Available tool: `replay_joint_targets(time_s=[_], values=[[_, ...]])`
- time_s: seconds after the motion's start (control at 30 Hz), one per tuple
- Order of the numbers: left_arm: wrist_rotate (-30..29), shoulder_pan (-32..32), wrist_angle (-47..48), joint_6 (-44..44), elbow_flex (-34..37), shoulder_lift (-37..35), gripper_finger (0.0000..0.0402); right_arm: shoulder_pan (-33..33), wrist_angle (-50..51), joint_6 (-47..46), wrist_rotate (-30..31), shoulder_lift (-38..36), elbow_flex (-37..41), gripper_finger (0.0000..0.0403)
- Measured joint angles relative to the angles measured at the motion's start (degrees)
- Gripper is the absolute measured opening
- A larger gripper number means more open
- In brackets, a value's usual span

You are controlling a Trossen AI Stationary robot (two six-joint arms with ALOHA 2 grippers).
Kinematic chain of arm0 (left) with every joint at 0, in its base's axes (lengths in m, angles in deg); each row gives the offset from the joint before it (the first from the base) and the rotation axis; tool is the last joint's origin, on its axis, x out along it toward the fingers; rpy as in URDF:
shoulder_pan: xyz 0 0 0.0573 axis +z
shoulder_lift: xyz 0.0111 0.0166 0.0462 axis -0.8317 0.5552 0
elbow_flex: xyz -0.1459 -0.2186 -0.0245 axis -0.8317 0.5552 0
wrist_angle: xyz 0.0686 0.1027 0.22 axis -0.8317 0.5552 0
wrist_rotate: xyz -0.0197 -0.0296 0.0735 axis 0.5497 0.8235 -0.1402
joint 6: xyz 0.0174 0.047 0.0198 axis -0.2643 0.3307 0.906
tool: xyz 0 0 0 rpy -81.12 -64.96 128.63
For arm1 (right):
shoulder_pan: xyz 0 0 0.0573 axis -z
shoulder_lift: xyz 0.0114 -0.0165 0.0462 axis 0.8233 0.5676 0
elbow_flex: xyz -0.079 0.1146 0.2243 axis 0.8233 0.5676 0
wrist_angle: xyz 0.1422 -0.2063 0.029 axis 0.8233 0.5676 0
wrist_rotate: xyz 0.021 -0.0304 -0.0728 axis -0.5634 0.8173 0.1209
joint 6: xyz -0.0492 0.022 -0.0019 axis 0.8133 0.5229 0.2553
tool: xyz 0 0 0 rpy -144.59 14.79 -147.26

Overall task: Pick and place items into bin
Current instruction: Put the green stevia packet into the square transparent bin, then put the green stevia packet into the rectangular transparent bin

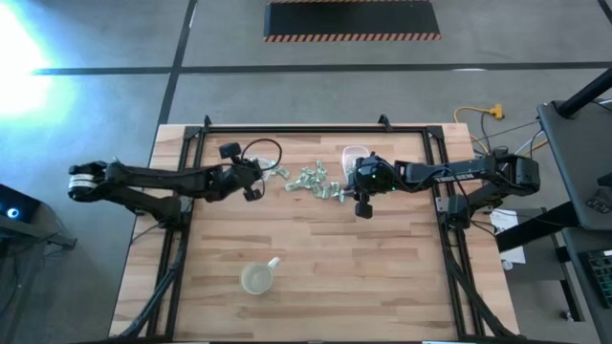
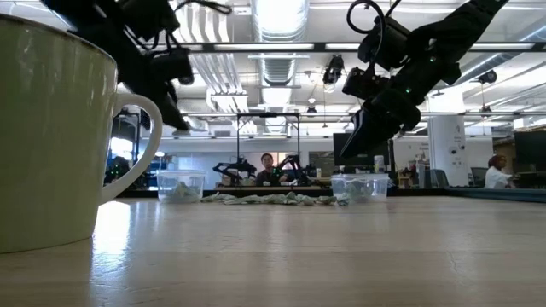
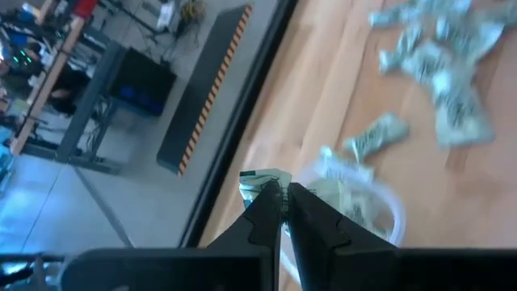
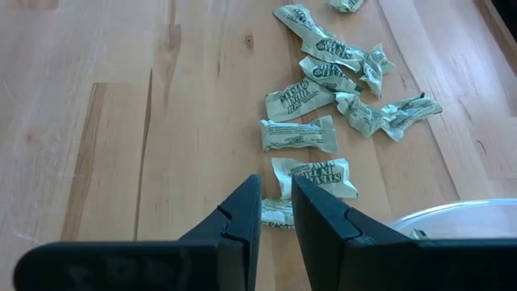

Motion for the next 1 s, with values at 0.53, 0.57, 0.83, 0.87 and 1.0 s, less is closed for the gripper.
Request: replay_joint_targets(time_s=[0.53,0.57,0.83,0.87,1.0], values=[[-0.28,2.1,-0.2,-2.69,1.03,11.15,0.0009,0.0,-0.08,-0.98,0.01,0.0,0.0,0.0061],[-0.49,2.1,-0.22,-2.71,0.89,11.65,0.0013,0.0,-0.1,-1.07,0.01,0.0,0.0,0.006],[-1.8,2.1,-0.43,-2.69,-0.04,13.25,0.0077,0.0,-0.15,-1.03,0.01,0.0,0.0,0.0062],[-2.07,2.1,-0.37,-2.69,-0.06,13.09,0.0084,0.0,-0.17,-1.01,0.01,0.0,0.0,0.0063],[-2.16,1.97,-0.07,-2.83,-1.21,11.71,0.0105,0.0,-0.17,-0.34,0.01,0.0,0.02,0.0063]])
